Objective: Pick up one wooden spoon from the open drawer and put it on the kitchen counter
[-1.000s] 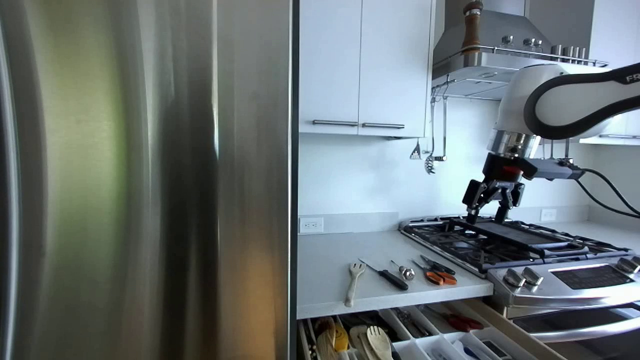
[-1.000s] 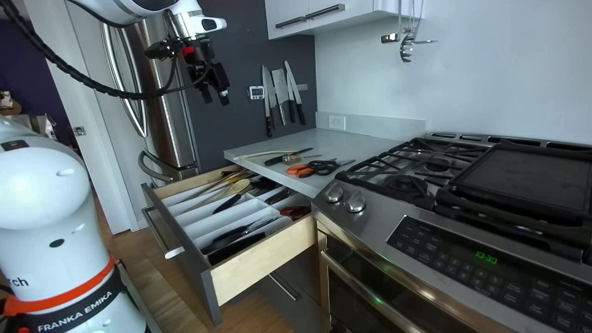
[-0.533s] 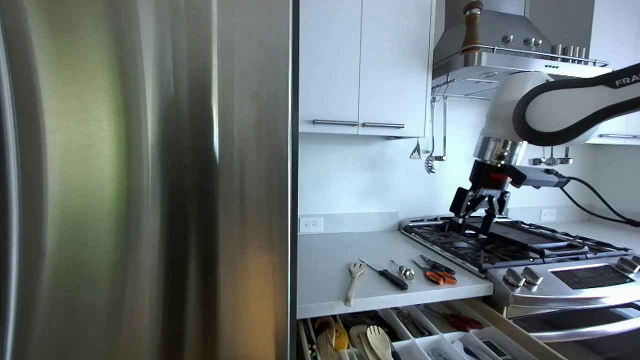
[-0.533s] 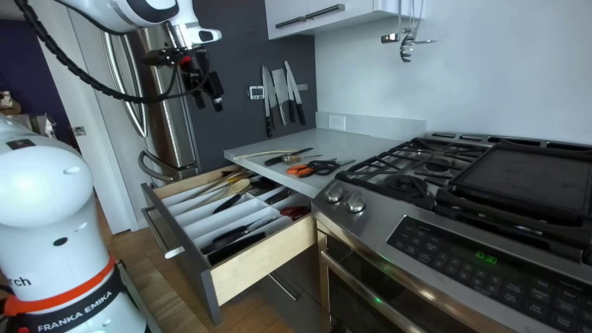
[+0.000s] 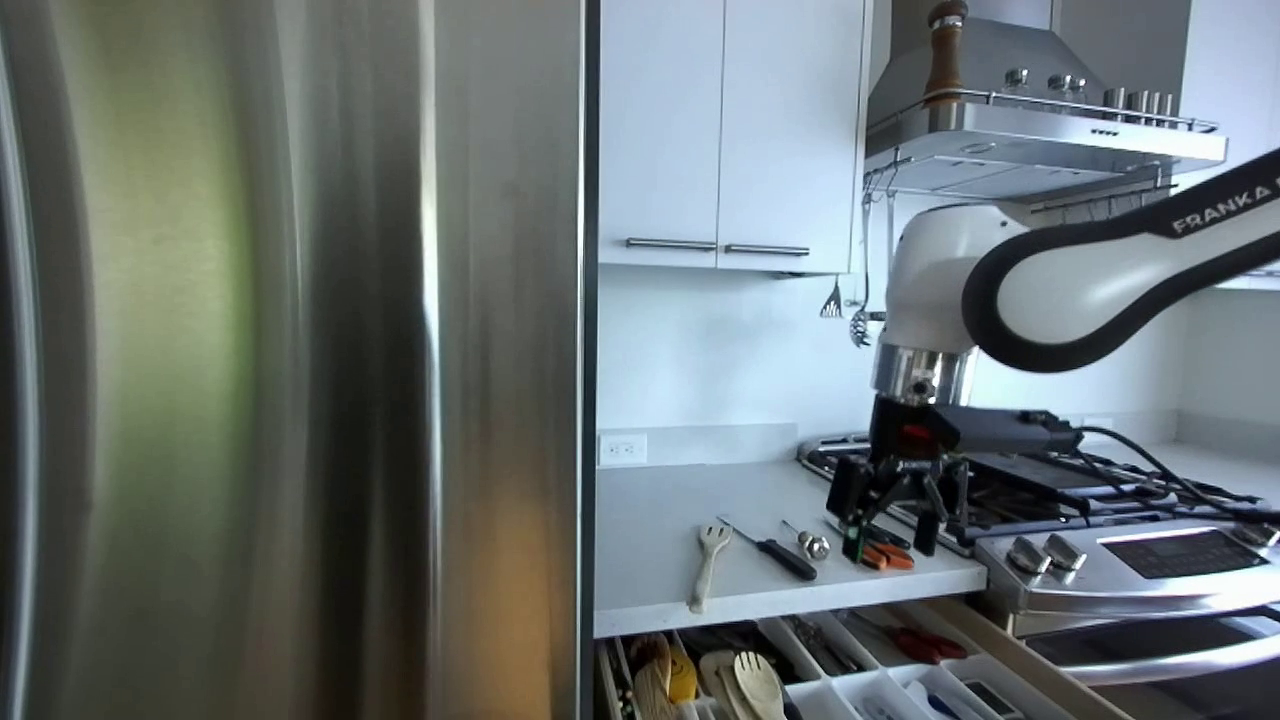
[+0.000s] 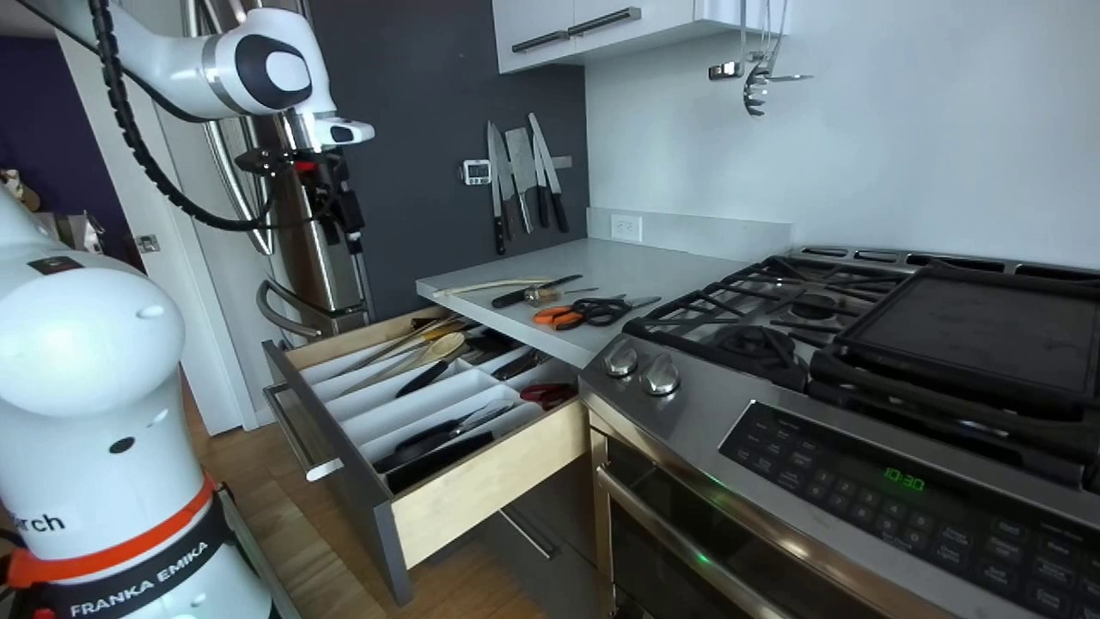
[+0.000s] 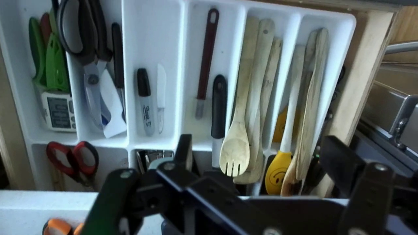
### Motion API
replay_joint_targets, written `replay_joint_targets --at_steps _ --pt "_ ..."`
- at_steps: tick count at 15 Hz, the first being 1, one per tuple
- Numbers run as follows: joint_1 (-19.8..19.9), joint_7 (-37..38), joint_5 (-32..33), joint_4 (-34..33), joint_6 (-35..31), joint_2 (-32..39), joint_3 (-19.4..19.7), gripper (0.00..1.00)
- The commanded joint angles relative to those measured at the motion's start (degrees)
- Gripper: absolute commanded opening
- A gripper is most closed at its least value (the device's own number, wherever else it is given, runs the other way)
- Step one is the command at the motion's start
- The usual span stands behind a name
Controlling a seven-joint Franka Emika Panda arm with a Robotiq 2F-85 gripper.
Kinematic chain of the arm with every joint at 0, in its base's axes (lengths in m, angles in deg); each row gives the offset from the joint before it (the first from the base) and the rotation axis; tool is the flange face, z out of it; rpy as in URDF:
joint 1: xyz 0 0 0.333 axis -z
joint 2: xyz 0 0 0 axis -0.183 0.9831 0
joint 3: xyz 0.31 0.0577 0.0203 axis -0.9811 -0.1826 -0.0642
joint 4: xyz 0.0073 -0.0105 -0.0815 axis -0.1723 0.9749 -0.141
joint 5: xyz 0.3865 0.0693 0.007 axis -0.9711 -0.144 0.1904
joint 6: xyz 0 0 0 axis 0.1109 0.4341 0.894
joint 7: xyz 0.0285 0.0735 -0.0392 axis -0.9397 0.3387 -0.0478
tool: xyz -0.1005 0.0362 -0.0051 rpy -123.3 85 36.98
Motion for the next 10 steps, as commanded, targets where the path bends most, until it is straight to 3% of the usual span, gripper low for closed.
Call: replay_joint_targets --at_steps 1,5,9,10 --pt "0.7 12.1 1.5 -0.5 -3.1 6.3 -3.2 1.00" --pt "-0.1 18.5 3.4 -1.0 -12.2 14.3 -3.4 1.00" --pt "-0.2 22.4 10.7 -3.2 -20.4 23.9 -1.4 1.00" --pt "-2.2 20.1 7.7 -1.0 -17.9 18.7 -0.1 1.00"
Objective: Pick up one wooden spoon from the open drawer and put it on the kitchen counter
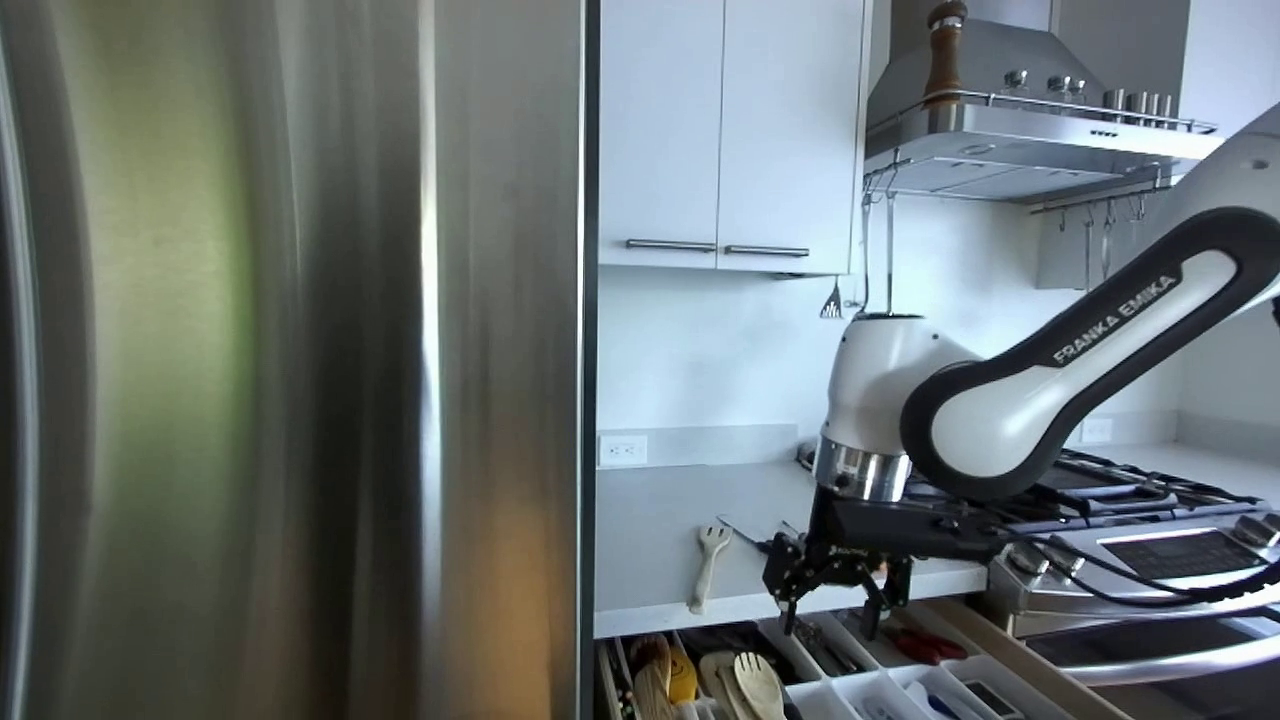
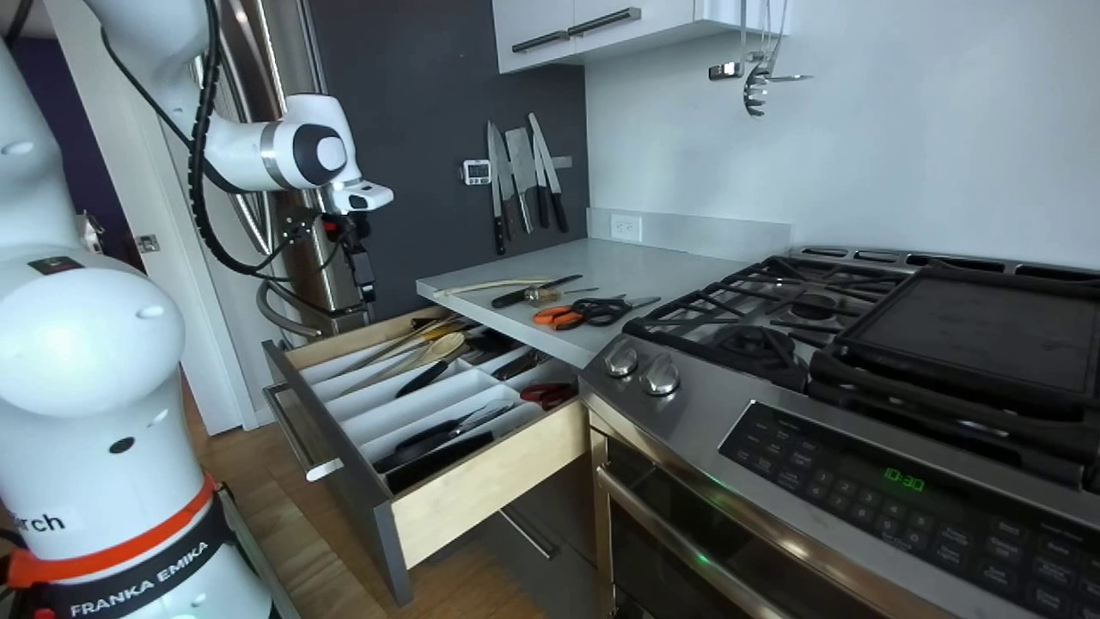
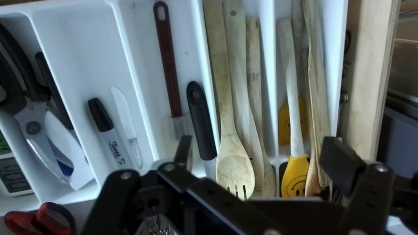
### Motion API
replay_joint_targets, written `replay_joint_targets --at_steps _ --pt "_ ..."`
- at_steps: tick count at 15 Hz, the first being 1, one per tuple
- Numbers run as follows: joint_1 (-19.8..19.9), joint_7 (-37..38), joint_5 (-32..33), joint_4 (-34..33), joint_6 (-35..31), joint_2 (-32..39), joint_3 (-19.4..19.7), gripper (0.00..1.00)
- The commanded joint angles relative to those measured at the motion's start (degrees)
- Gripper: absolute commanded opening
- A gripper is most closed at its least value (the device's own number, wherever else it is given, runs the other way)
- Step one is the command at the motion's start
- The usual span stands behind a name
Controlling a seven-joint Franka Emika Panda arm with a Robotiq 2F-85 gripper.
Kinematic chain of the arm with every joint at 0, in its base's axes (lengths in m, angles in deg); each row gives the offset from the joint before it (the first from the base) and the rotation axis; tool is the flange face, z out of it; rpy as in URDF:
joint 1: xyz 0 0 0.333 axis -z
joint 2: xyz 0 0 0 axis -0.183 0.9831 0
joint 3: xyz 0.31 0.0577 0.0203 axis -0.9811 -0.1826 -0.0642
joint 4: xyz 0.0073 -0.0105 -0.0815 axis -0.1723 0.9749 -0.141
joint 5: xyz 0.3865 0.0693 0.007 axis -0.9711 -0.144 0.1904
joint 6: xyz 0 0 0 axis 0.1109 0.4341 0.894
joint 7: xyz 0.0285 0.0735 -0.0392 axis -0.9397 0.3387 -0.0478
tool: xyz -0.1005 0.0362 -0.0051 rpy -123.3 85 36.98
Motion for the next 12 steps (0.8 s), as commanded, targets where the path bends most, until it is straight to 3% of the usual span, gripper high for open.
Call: replay_joint_targets --at_steps 1,12 --pt "-2.6 0.2 0.6 -0.3 -0.5 1.5 3.0 1.00" --pt "-3.5 0.1 1.2 -1.6 -0.9 3.0 3.5 1.00"
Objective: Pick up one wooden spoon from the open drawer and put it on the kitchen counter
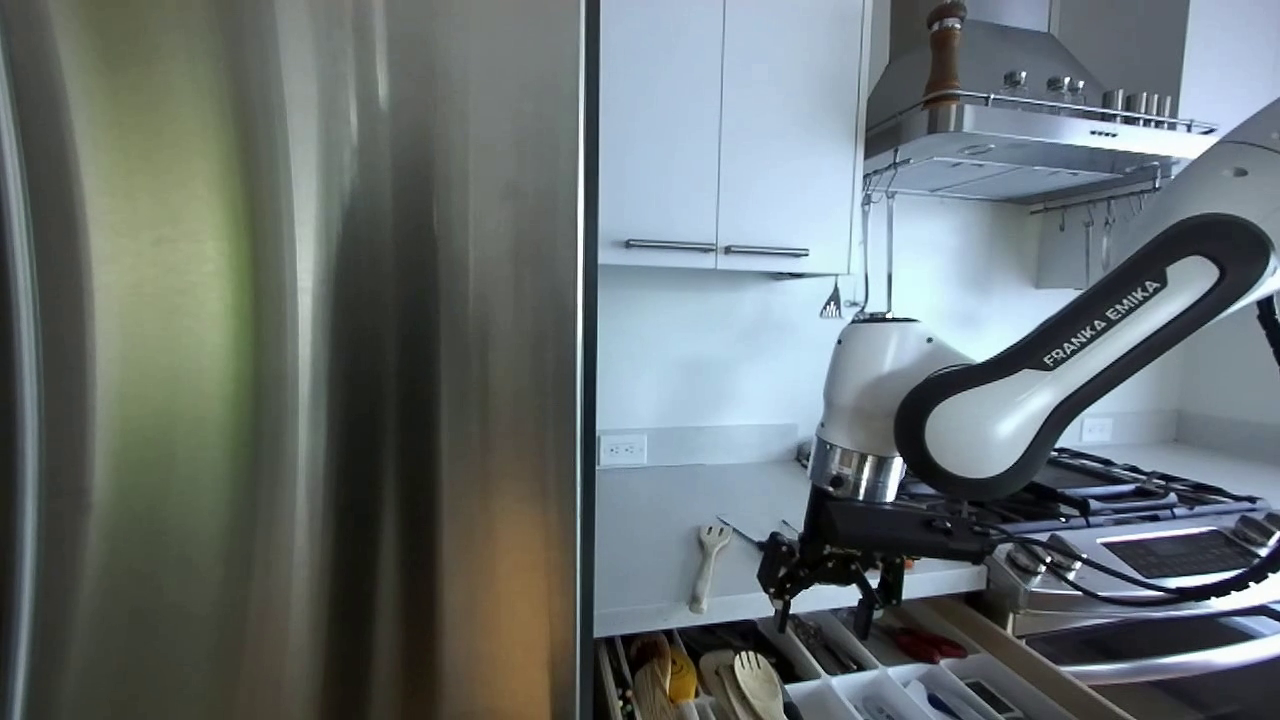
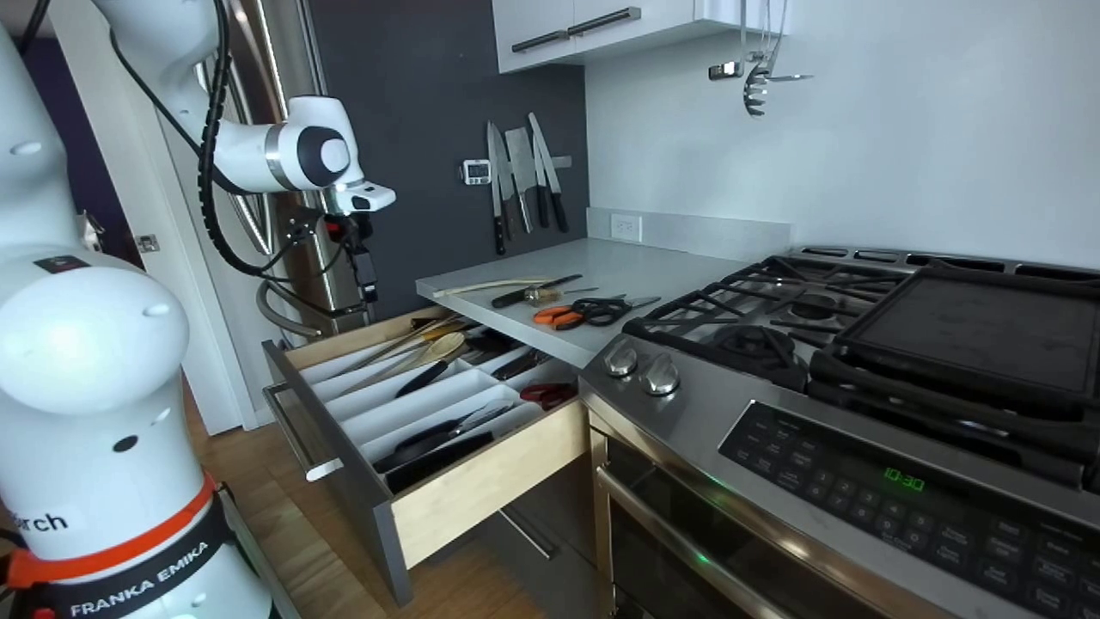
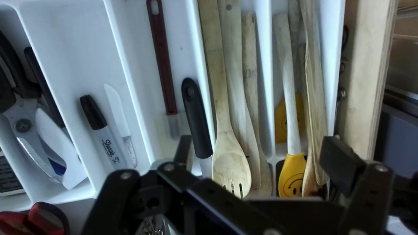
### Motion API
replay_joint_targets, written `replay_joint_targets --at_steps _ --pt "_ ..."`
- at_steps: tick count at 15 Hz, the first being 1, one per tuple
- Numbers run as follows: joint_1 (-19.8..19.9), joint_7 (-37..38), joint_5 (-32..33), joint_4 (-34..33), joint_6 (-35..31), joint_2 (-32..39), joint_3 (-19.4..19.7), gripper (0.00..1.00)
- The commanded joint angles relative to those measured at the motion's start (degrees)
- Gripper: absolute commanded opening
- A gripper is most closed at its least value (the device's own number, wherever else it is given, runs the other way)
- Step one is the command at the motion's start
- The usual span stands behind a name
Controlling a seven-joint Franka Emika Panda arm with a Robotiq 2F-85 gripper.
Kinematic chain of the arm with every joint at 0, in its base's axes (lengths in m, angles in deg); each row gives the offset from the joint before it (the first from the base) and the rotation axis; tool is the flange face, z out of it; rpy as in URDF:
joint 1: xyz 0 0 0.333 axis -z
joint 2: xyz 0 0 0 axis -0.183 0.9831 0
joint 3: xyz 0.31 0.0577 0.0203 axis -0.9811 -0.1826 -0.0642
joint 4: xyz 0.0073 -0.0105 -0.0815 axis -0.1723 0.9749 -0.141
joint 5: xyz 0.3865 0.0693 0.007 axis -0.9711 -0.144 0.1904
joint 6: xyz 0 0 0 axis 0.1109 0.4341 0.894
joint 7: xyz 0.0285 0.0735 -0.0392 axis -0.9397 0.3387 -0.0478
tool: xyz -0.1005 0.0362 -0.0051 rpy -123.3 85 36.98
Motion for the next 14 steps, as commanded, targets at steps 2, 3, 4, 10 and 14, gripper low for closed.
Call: replay_joint_targets --at_steps 2,3,4,10,14 --pt "-2.2 1.9 2.7 -3.0 -1.5 6.0 1.6 1.00" --pt "-2.6 2.1 3.8 -3.8 -2.5 8.0 1.7 1.00" --pt "-2.9 3.3 6.0 -4.4 -3.3 9.7 2.0 1.00" --pt "-6.9 7.3 14.6 -7.2 -10.5 19.8 8.2 1.00" --pt "-10.0 7.1 13.3 -9.0 -15.3 25.6 12.6 1.00"
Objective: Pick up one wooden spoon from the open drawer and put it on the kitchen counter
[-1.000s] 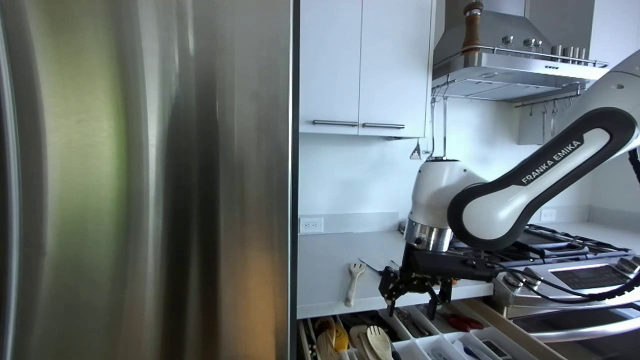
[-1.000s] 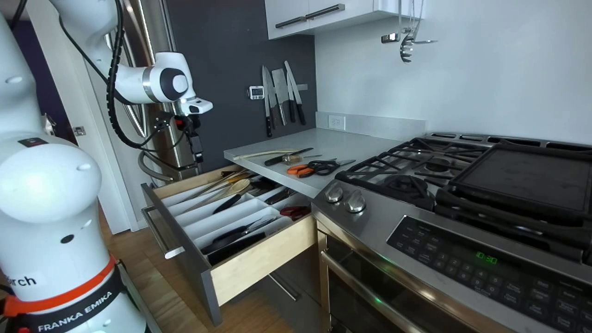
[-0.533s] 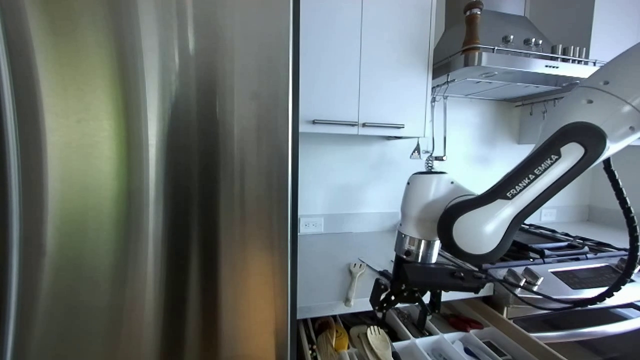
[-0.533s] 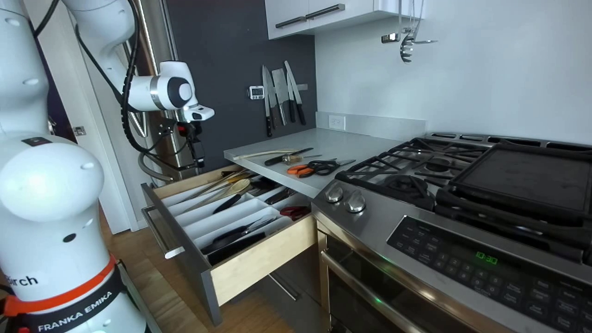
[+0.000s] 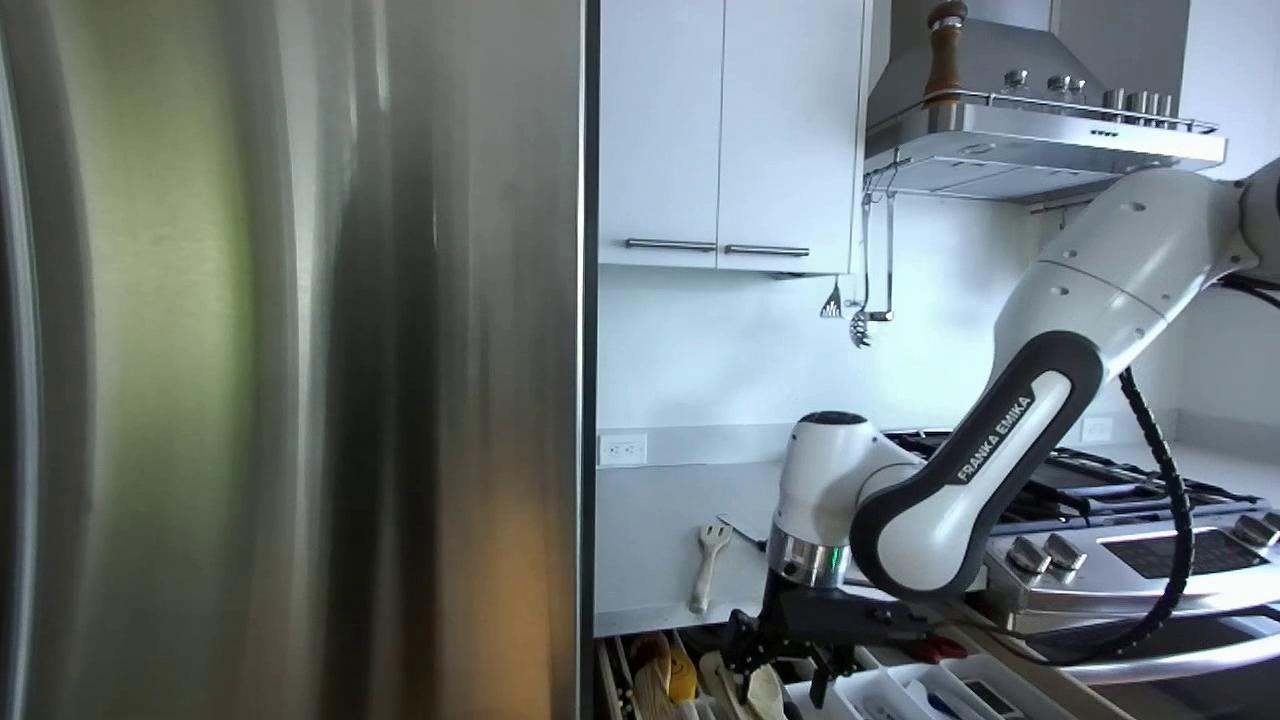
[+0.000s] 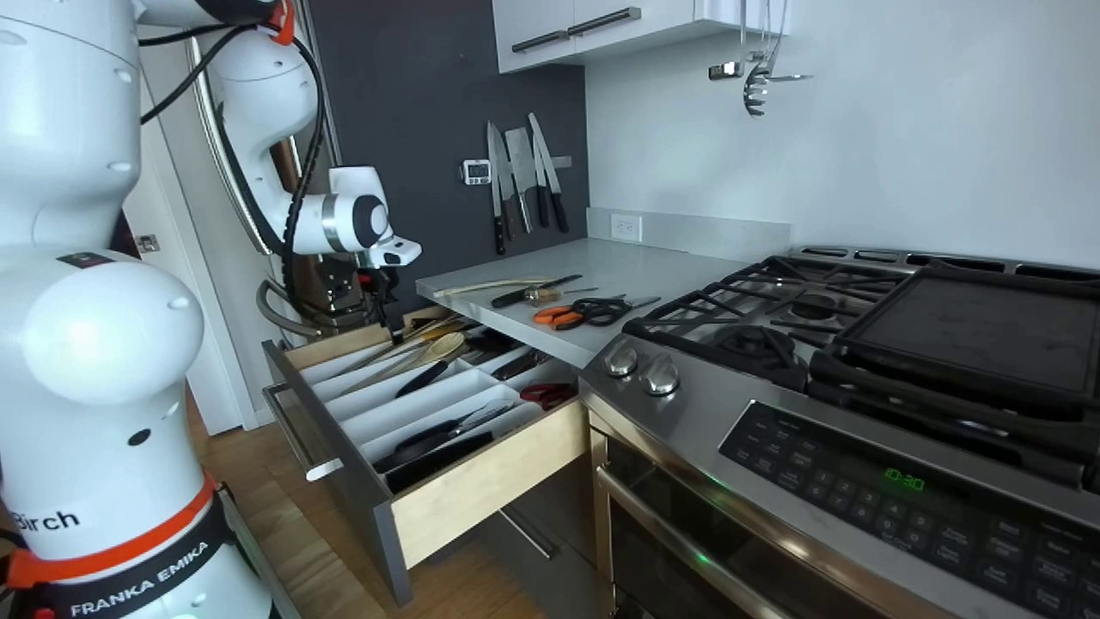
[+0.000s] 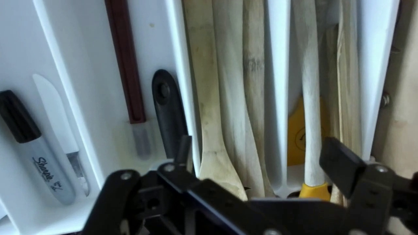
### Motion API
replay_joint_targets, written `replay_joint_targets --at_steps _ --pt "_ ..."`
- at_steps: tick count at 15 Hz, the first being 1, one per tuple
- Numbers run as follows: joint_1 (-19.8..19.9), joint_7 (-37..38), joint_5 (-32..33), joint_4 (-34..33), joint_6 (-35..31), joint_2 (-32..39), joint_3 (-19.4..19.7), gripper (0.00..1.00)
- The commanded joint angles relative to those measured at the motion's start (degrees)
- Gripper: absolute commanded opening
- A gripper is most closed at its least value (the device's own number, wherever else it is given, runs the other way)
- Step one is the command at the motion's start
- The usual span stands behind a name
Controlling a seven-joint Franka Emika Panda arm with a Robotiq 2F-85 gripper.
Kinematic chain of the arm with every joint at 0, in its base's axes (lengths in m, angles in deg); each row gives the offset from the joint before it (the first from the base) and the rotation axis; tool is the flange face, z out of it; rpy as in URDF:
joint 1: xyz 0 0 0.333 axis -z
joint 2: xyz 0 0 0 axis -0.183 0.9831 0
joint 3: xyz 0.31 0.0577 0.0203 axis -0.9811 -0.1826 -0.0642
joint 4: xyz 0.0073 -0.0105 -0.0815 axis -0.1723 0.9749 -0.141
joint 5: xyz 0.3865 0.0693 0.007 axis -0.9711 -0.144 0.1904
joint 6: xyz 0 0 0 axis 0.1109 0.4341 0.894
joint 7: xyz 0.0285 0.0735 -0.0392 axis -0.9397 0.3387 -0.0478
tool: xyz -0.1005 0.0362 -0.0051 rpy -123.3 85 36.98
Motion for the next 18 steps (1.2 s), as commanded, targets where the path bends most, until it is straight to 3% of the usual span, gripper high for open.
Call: replay_joint_targets --at_steps 1,3,6,11,18 --pt "-3.7 0.6 -0.9 -2.9 -3.4 6.0 4.1 1.00" --pt "-5.0 0.4 -1.8 -3.7 -4.2 7.9 5.6 0.82" --pt "-6.3 0.2 -3.1 -4.9 -4.3 9.5 7.0 0.69" --pt "-8.9 1.4 -2.8 -6.0 -3.2 10.3 10.0 0.82" --pt "-9.2 0.9 -3.6 -6.1 -3.6 10.9 11.0 0.69"
